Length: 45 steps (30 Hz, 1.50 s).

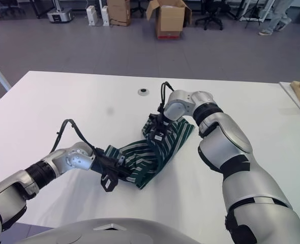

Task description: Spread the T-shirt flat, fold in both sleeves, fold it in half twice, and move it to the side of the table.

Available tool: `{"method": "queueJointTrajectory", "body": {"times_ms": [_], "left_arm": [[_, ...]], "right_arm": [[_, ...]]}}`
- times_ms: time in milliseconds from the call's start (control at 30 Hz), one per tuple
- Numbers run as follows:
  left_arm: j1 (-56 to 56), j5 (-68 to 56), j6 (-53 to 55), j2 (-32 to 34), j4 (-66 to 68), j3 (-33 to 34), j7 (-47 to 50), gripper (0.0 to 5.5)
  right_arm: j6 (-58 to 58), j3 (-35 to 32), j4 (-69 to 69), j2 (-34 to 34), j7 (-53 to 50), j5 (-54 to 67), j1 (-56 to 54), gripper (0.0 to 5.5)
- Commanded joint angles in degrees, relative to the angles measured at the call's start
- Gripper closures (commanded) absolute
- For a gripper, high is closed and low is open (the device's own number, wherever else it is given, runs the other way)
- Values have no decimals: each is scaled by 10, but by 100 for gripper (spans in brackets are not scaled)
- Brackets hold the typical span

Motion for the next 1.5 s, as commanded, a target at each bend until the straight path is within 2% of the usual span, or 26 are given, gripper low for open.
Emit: {"method": "queueJointTrajectory", "body": {"times_ms": [33,267,633,767,933,1033,1133,1233,1300,1367,1500], "left_arm": [[52,63,22,-12,39,-20,-22,548],[61,72,28,-25,42,-6,-22,548],[74,96,26,-44,68,7,-2,550],[74,92,25,-37,78,18,1,550],[74,39,68,-20,100,94,34,550],[75,-61,140,-34,98,191,60,550],[30,-156,210,-59,73,280,57,550],[21,-175,239,-69,59,315,40,550],[-137,-206,265,-81,106,376,41,550],[-232,-214,274,-90,143,409,37,550],[-416,-162,234,-96,299,427,54,550]], "right_arm": [[-31,-16,11,9,-31,6,-35,337],[-97,15,21,10,-4,-11,-41,337],[-109,30,31,5,18,-10,-47,548],[-92,14,34,-26,10,0,-35,548],[56,-110,55,-95,-29,102,-13,548],[166,-220,54,-143,-34,205,36,548],[296,-346,8,-152,-58,330,79,548],[365,-381,-58,-148,-61,358,106,548],[466,-443,-161,-147,-108,410,108,548],[533,-475,-234,-148,-135,433,109,548],[574,-463,-257,-144,-176,388,12,548]]}}
